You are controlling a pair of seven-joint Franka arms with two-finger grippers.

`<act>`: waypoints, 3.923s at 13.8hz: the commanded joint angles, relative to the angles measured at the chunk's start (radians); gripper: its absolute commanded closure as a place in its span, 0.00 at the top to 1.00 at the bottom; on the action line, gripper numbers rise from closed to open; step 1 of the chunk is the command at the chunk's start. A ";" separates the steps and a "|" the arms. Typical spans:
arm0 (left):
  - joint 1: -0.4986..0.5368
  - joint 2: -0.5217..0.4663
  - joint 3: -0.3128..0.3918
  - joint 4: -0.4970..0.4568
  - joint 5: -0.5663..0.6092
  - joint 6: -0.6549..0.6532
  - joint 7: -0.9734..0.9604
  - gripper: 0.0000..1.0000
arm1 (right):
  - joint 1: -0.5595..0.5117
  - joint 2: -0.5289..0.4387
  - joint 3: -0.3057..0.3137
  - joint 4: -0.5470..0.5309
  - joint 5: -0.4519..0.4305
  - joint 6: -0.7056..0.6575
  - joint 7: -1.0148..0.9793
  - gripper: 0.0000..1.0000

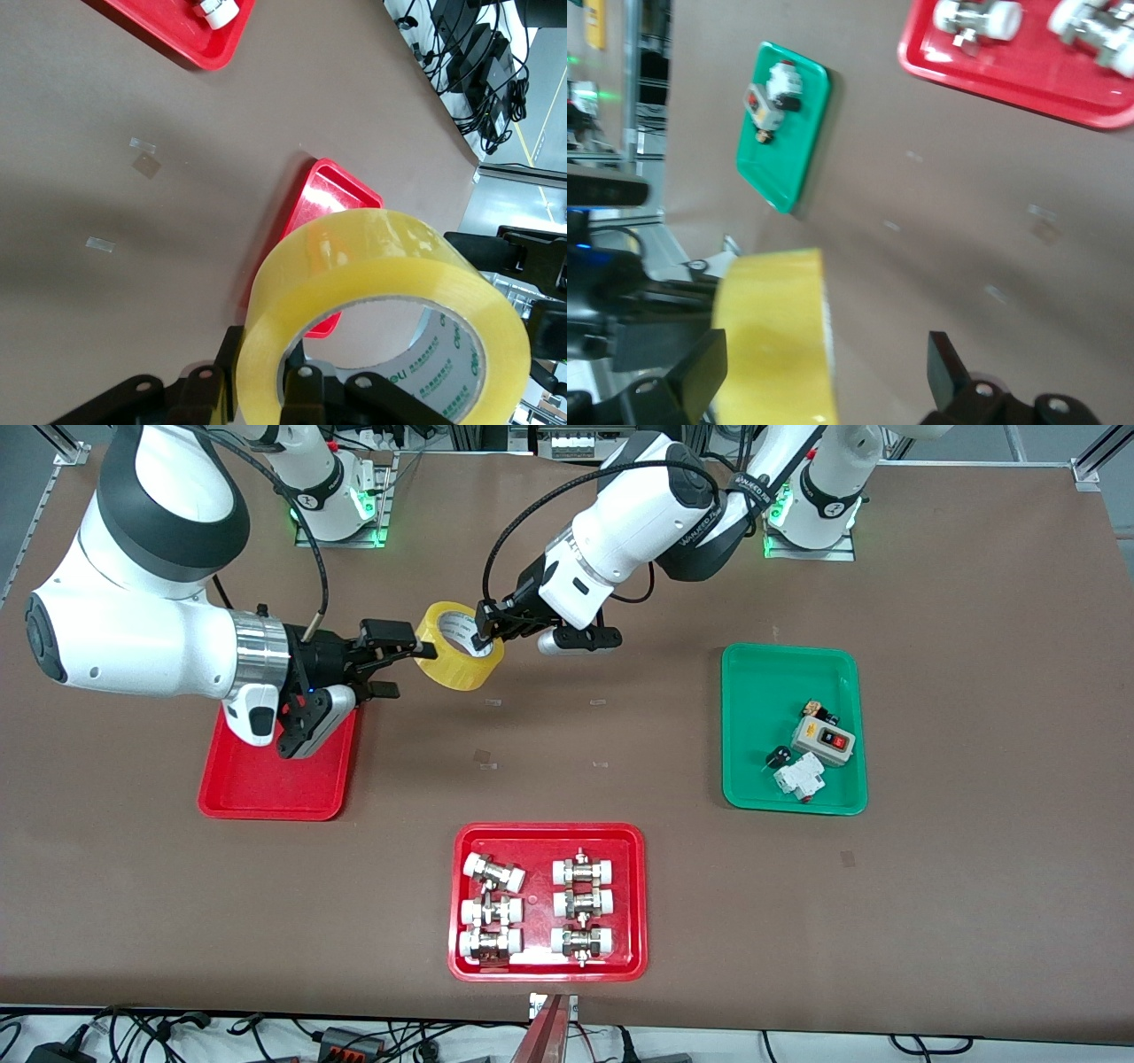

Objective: Left arm passes tape to right arm into tray
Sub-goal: 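Close the right gripper on the tape roll beside the left gripper, then open the left gripper and withdraw it while the right gripper carries the tape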

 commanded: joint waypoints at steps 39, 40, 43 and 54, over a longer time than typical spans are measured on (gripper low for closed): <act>-0.020 0.032 0.006 0.063 -0.007 0.008 0.011 0.96 | 0.027 0.001 -0.019 0.005 -0.094 -0.047 -0.012 0.33; -0.017 0.029 0.006 0.059 -0.007 0.007 0.011 0.96 | 0.011 0.002 -0.019 0.003 -0.094 -0.048 -0.012 0.33; 0.005 0.021 0.012 0.036 -0.009 -0.001 0.048 0.96 | -0.033 0.002 -0.019 -0.018 -0.094 -0.050 -0.011 0.33; 0.357 -0.212 0.021 -0.190 0.518 -0.392 0.049 1.00 | -0.404 0.165 -0.019 -0.072 -0.096 -0.200 -0.097 0.33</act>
